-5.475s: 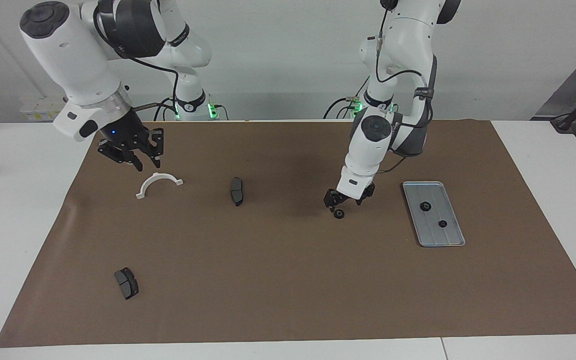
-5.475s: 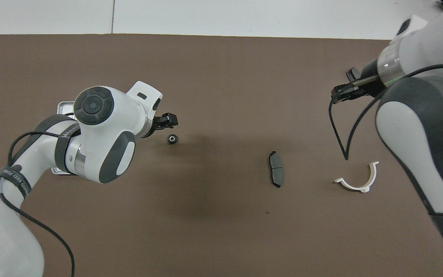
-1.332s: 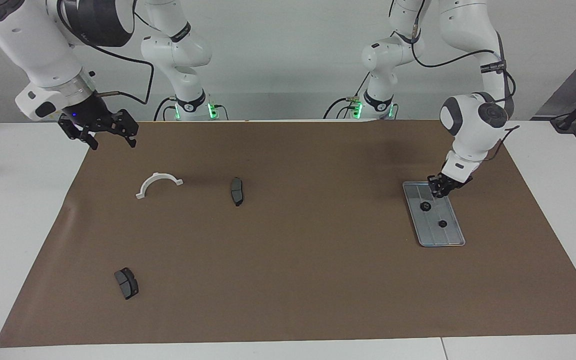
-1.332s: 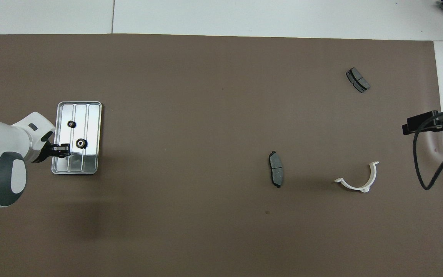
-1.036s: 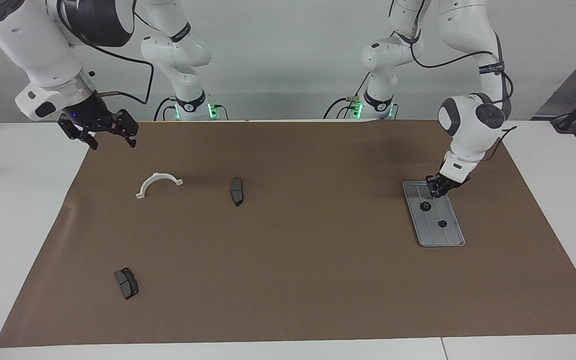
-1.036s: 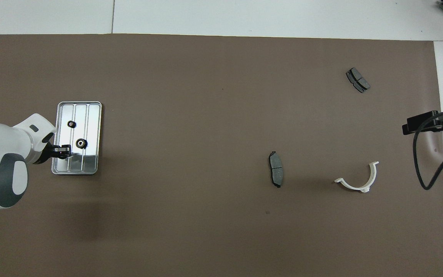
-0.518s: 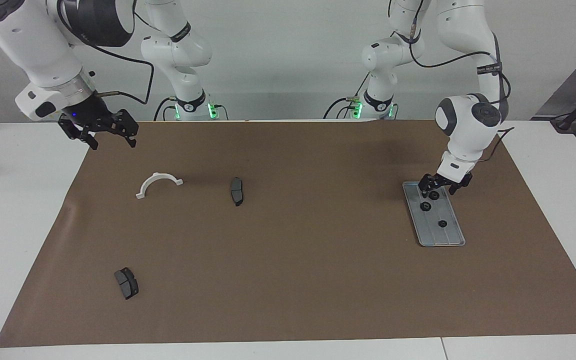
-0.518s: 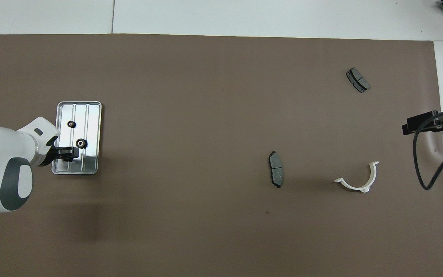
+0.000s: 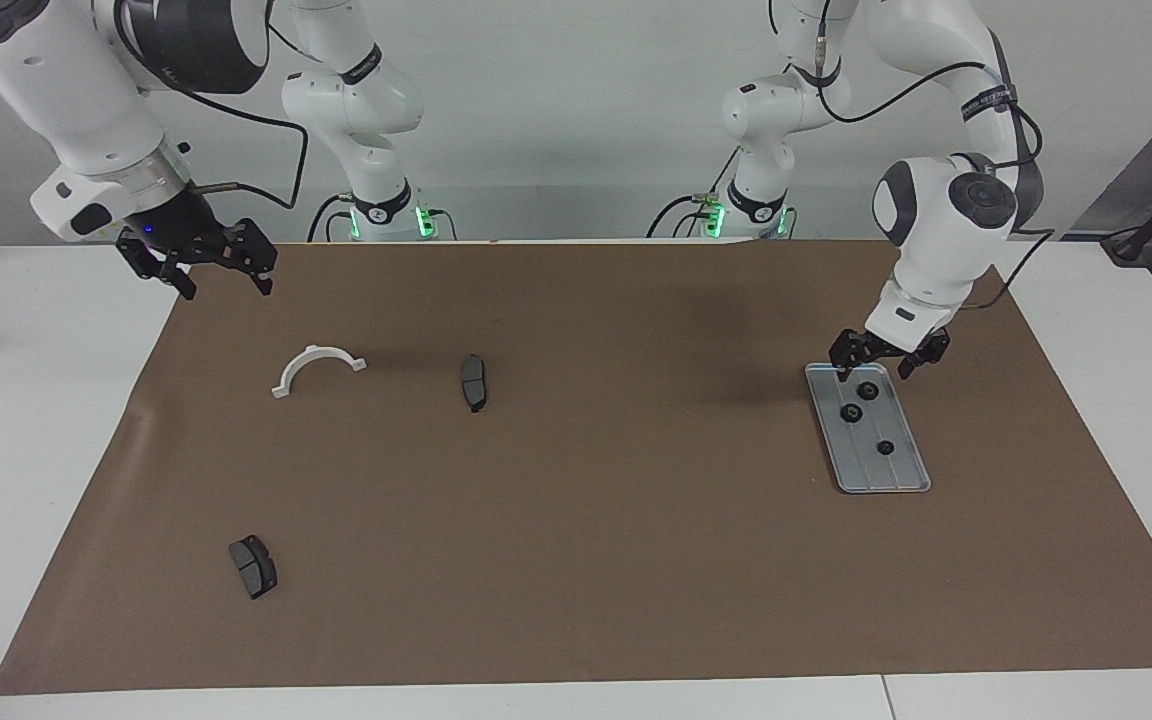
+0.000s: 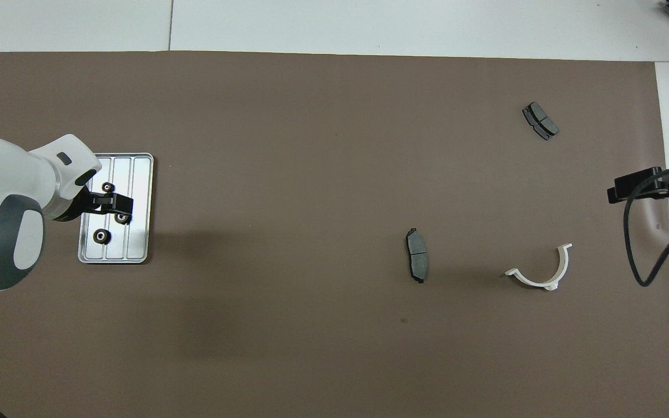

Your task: Pick bearing gear from pile to tray

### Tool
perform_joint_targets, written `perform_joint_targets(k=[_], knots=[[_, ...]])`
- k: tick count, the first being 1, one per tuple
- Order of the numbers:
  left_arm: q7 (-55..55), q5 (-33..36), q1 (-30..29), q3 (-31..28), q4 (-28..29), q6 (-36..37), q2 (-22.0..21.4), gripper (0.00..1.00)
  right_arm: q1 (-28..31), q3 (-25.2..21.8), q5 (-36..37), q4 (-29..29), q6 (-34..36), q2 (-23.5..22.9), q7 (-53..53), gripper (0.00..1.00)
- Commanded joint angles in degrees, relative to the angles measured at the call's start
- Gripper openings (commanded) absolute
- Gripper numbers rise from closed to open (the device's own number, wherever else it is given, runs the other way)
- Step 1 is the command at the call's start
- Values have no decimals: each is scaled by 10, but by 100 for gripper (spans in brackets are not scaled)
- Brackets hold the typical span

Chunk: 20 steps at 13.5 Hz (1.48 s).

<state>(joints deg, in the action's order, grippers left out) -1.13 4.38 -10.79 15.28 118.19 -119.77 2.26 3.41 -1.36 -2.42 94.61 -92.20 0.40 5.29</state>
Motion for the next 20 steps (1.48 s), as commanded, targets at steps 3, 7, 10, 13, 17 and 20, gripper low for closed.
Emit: perform_joint_targets(k=[3,7,10,13,17,20], knots=[[-25,-10,49,-3,3,91,-23,100,7,5,-7,16,-4,14,15,100],[-55,-33,42,-10,-55,152,-30,100,7,5,-7,16,-4,14,15,100],[-50,-48,21,-13,-145,247,-30,100,7,5,-7,16,-4,14,15,100],[-46,-54,3,-14,-196,252,-28,100,7,6,-7,16,-4,14,15,100],[-26,-75,-19,-11,-235,255,-20,100,7,5,-7,16,-4,14,15,100],[2,-75,-20,-16,-217,258,-30,100,7,5,-7,16,-4,14,15,100]])
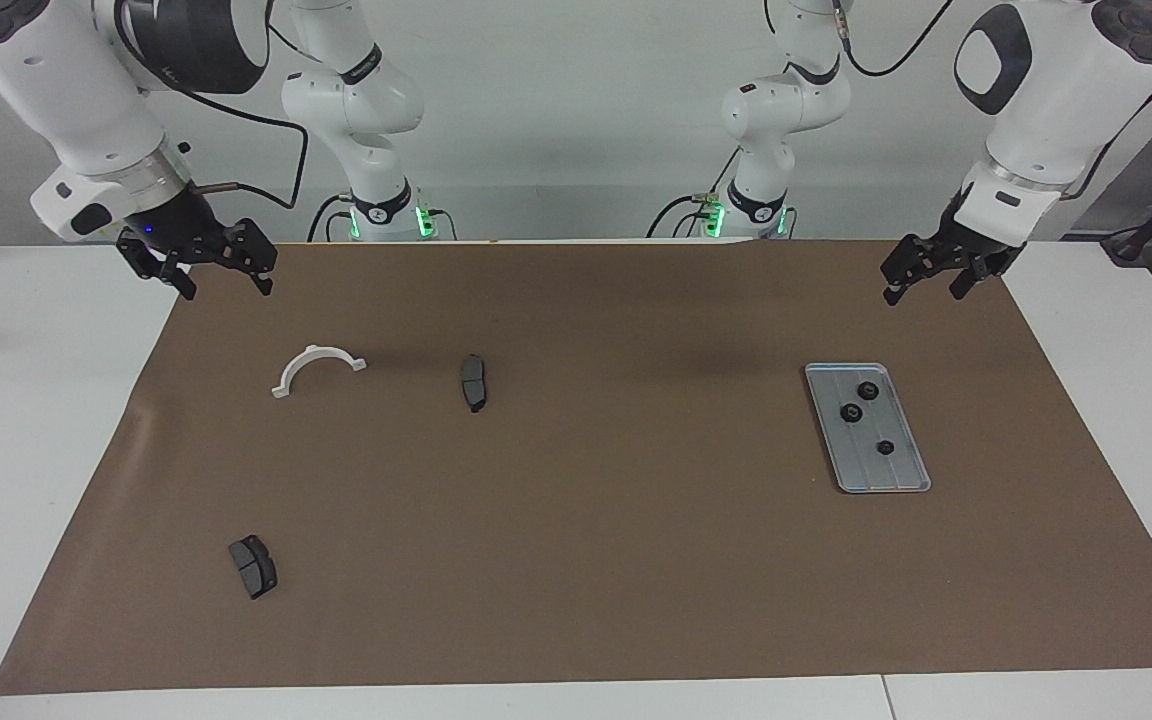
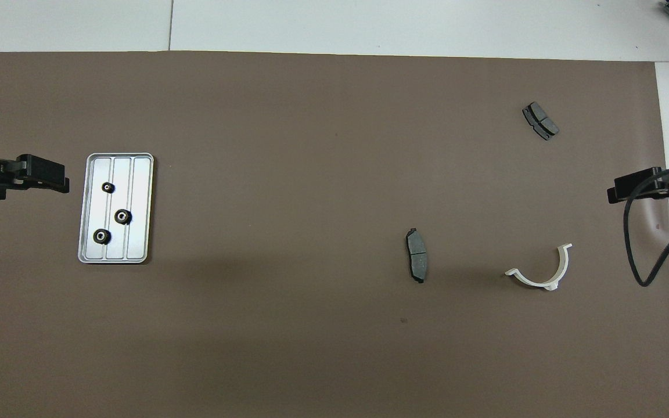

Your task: Pick bearing gear from pile to tray

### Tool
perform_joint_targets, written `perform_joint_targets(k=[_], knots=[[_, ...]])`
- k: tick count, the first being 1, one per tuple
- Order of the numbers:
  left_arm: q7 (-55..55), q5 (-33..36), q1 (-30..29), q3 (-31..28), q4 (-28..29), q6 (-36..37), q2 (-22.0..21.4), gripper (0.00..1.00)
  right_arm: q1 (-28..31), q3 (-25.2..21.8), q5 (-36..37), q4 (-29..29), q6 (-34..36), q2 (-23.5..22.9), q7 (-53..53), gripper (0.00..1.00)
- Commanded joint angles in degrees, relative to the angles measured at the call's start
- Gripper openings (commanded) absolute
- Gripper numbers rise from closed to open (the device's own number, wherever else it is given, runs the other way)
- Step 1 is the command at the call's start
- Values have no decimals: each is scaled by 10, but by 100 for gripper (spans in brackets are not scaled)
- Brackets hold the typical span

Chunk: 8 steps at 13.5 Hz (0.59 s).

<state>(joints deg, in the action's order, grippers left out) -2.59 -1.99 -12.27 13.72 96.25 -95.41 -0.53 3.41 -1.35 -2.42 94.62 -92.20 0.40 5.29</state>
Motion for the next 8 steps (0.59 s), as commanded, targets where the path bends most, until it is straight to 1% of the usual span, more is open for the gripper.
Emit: perform_joint_targets(k=[1,2,4,6,7,8], knots=[[20,-12,-5,0,21,17,-16,100,7,5,-7,16,-4,14,15,100],[22,-12,-5,0,32,16,-25,100,7,5,-7,16,-4,14,15,100],[27,-11,-13,0,32,19,-27,100,7,5,-7,16,-4,14,15,100],[29,-11,-9,0,32,29,-30,100,7,5,-7,16,-4,14,14,100],[28,-11,-2,-1,32,29,-30,100,7,5,-7,16,-4,14,15,100],[29,-9,27,-31,29,36,-31,100,7,5,-7,16,-4,14,15,100]])
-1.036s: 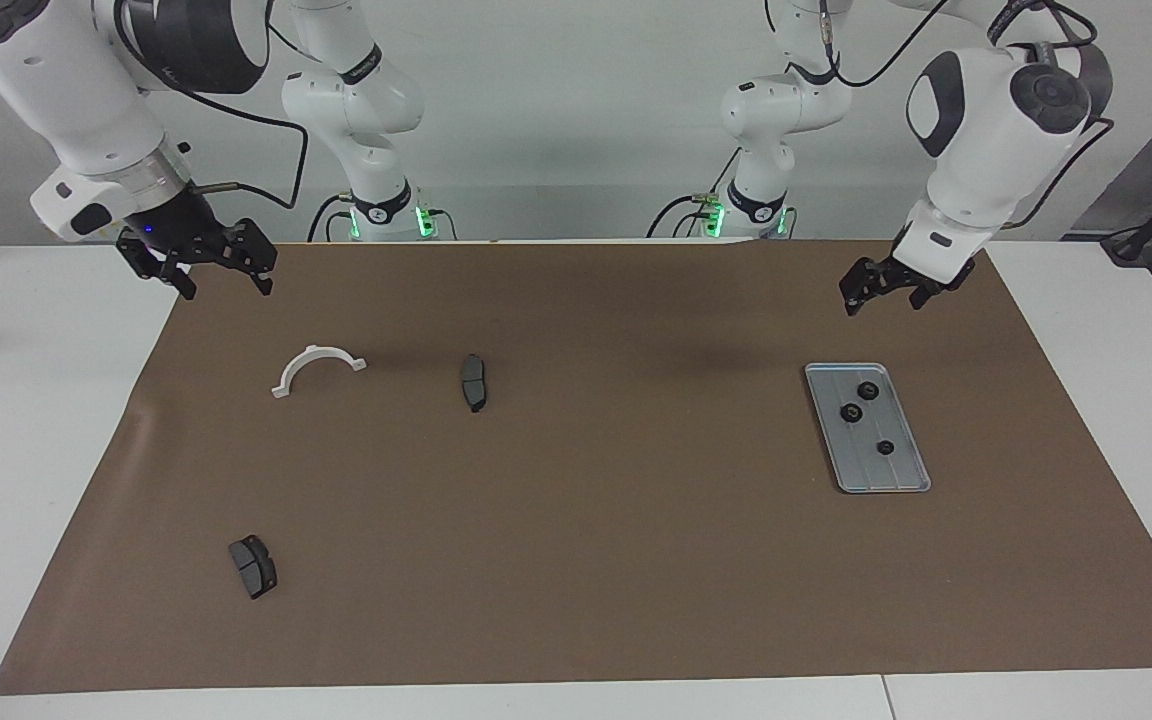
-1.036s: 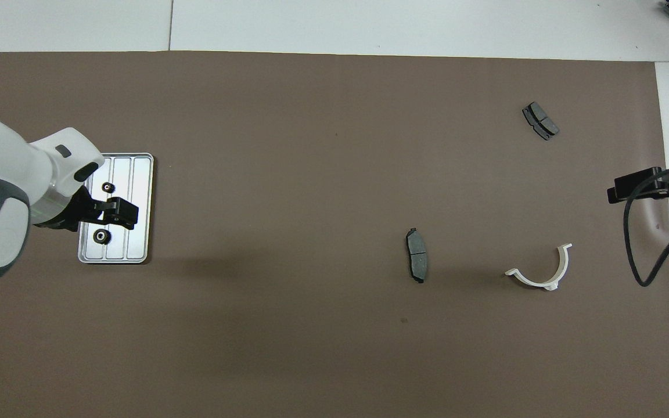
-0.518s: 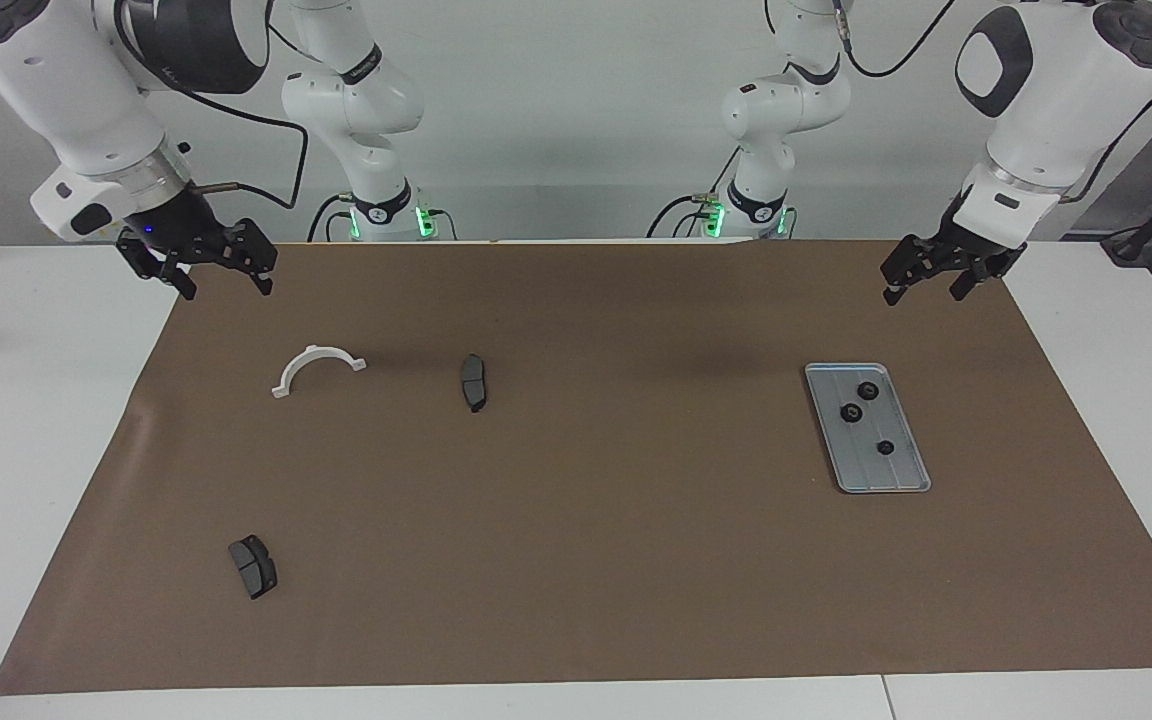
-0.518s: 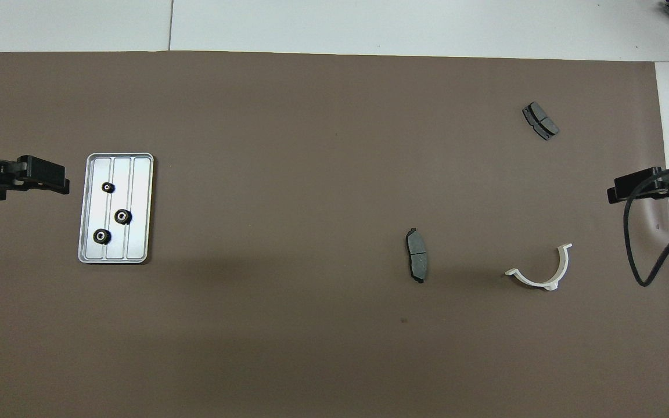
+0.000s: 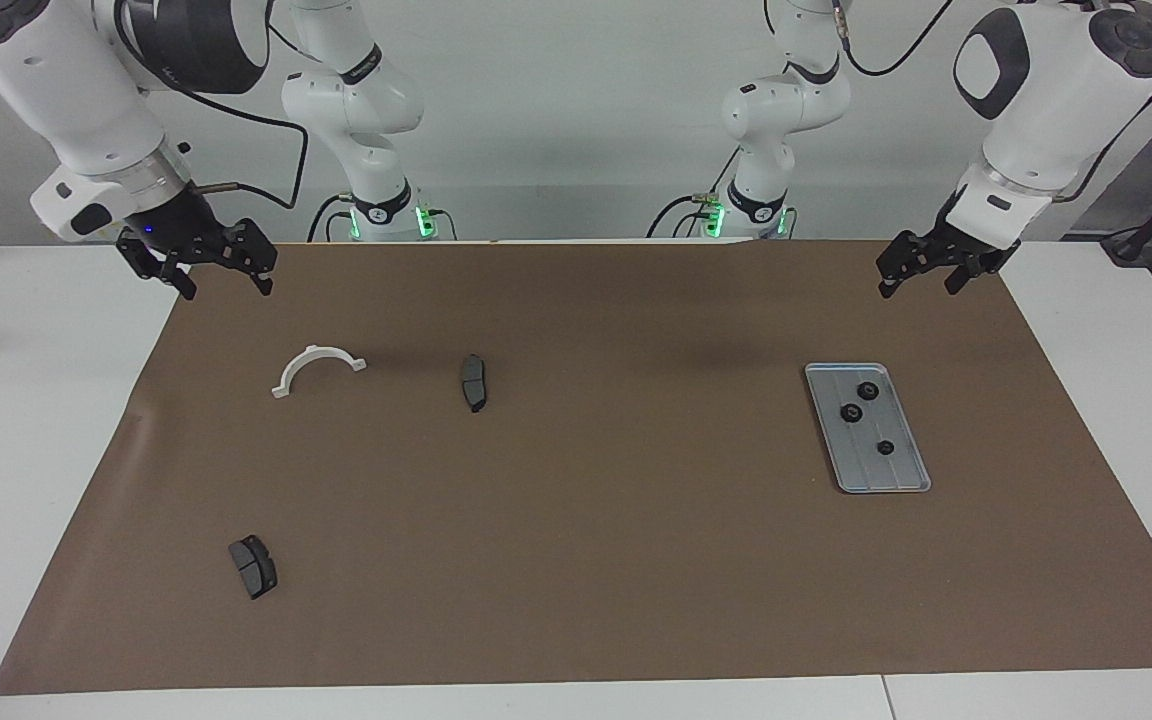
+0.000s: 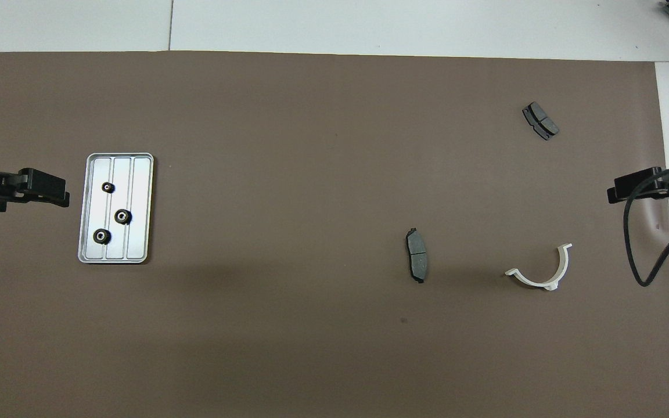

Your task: Pick bearing gear from pile to tray

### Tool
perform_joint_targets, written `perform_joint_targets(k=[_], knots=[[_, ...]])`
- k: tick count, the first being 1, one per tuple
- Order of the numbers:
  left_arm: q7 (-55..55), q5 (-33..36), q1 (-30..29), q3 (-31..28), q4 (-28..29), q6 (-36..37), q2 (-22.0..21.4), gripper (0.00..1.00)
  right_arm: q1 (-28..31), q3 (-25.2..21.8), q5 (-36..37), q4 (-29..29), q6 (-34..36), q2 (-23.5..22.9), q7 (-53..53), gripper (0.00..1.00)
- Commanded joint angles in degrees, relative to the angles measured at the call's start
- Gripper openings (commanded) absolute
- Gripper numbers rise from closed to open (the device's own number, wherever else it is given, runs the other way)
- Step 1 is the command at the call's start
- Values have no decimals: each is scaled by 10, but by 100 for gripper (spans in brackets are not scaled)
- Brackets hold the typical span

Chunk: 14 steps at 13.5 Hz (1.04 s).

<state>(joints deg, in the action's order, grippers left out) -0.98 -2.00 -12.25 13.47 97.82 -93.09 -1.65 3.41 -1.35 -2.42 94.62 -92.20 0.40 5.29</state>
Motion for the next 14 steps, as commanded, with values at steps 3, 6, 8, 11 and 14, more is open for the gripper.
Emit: perform_joint_targets(k=[3,6,8,11,14], knots=[[19,-9,70,-78,1,14,-16,100,7,5,-7,16,-4,14,15,100],[19,-8,73,-74,-21,33,-14,100,7,6,-7,16,-4,14,15,100],[19,-6,74,-74,-50,75,-13,100,7,5,-7,16,-4,14,15,100],[20,7,74,-69,-55,98,-12,100,7,5,-7,16,-4,14,15,100],[20,5,74,-67,-48,91,-15,100,7,5,-7,16,-4,14,14,100]])
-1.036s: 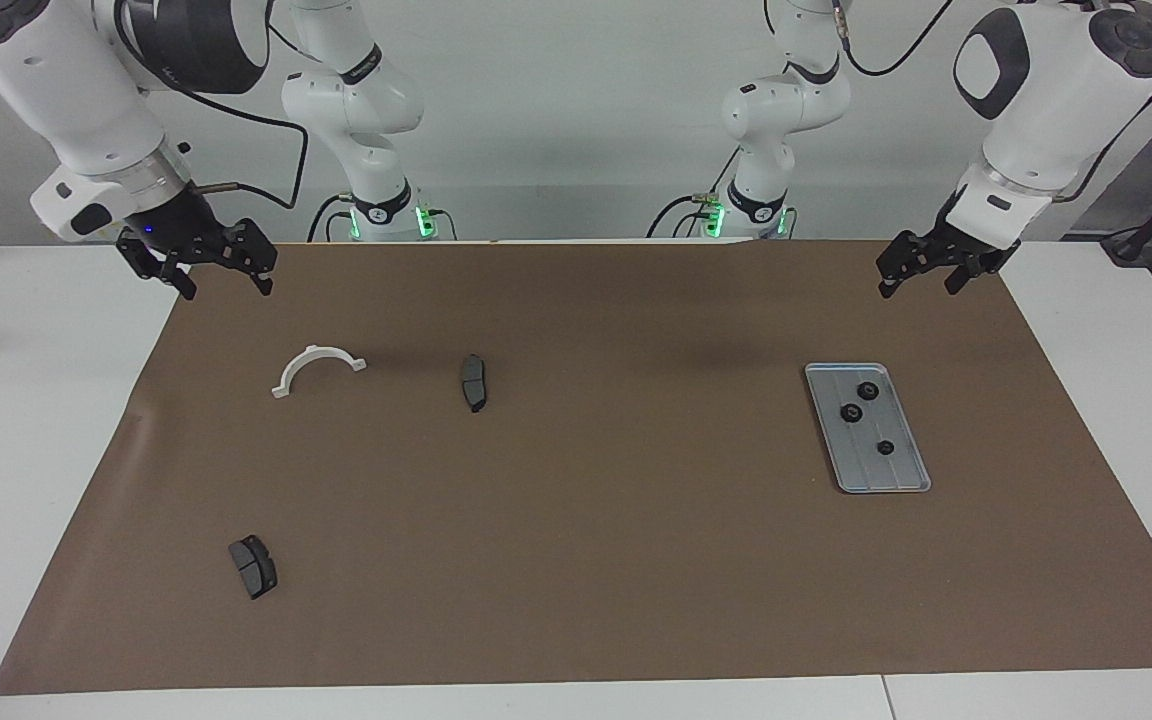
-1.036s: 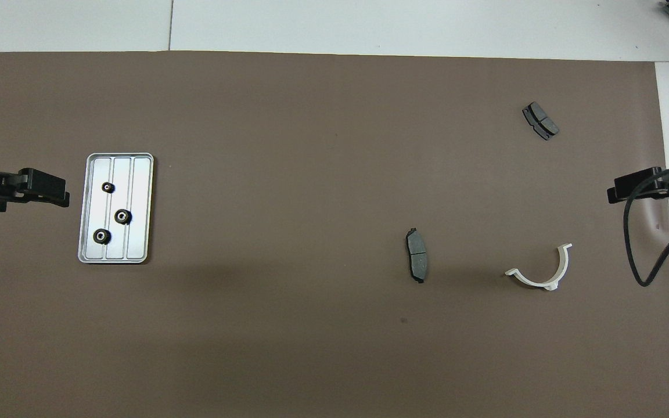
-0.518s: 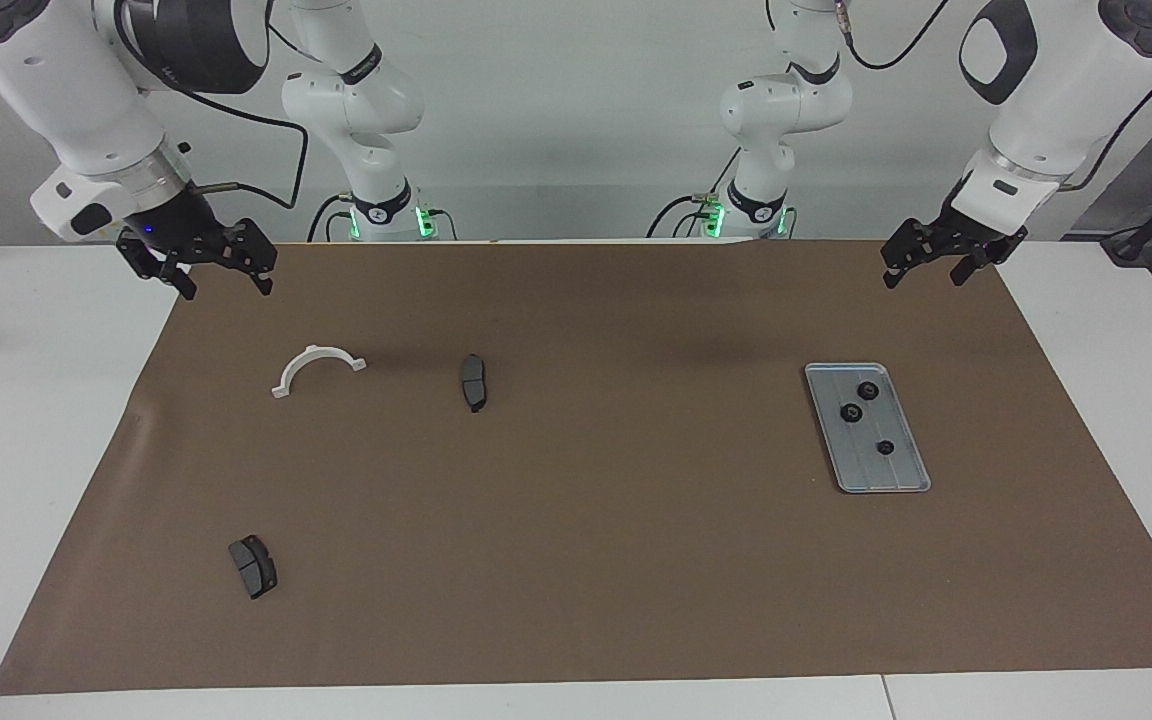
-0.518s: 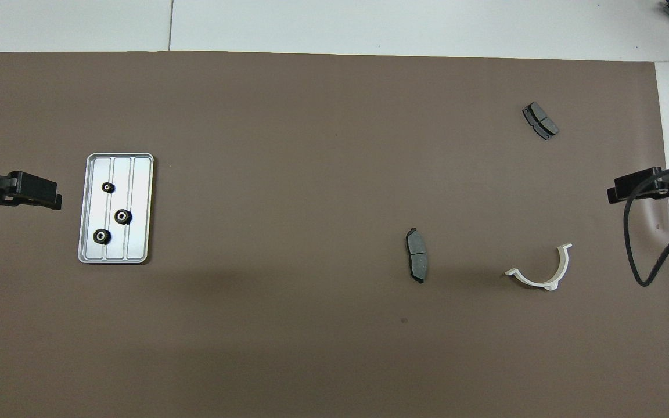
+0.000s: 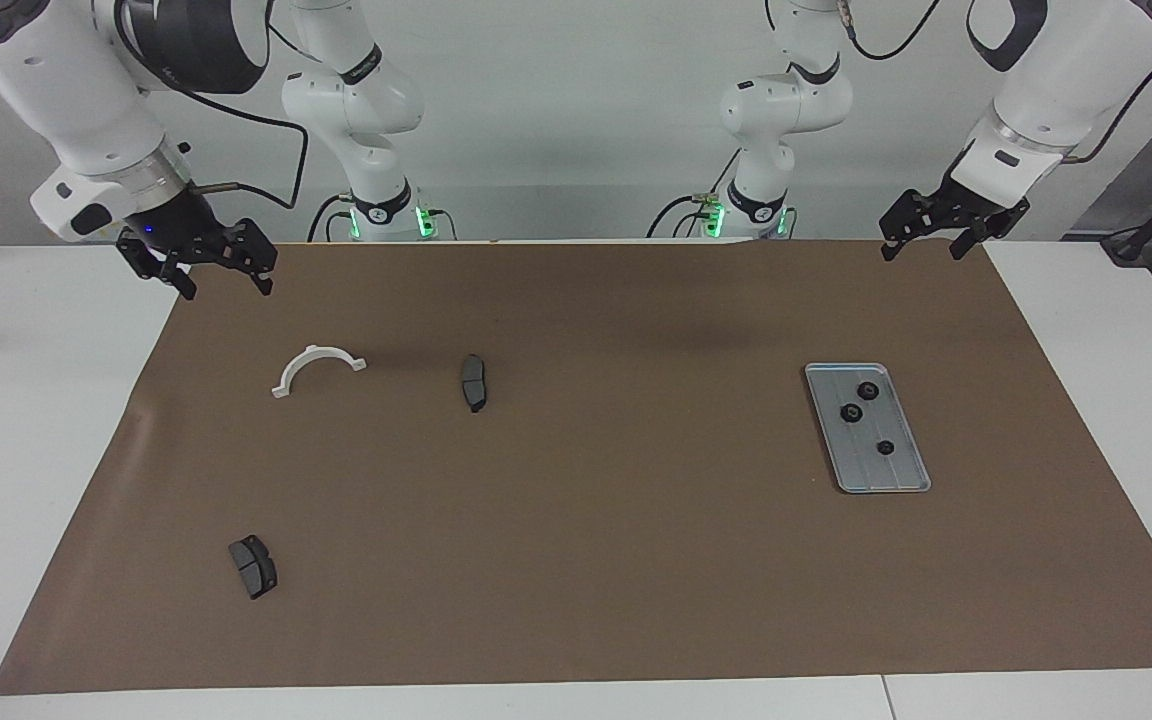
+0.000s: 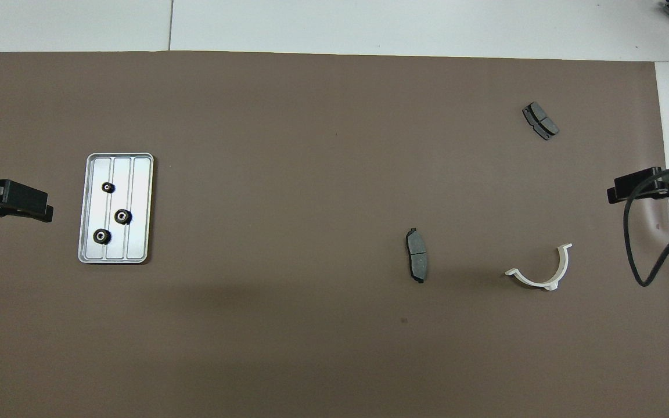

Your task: Pick bearing gear from pile to tray

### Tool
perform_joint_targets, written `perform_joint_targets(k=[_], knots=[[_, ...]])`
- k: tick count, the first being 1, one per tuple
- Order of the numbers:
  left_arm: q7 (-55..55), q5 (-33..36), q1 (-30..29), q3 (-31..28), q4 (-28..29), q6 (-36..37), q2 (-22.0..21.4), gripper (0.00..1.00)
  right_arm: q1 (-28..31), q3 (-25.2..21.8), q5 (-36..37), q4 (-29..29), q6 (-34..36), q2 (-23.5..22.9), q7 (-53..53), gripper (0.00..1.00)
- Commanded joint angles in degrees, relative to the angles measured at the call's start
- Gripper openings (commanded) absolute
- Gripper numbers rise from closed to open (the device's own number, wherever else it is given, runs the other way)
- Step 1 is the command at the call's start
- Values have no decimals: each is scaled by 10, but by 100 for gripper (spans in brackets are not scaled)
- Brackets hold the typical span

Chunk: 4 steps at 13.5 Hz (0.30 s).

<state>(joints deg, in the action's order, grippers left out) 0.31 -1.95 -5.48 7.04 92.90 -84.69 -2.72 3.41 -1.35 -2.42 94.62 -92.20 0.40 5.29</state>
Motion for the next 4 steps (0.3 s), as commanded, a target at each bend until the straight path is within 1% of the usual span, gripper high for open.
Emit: perform_joint_targets(k=[1,4], knots=[[2,4,6,-3,3,5,-5,100,7,5,-7,16,-4,14,14,100],[1,3,6,-3,11,-14,-8,100,7,5,-7,16,-4,14,15,100]])
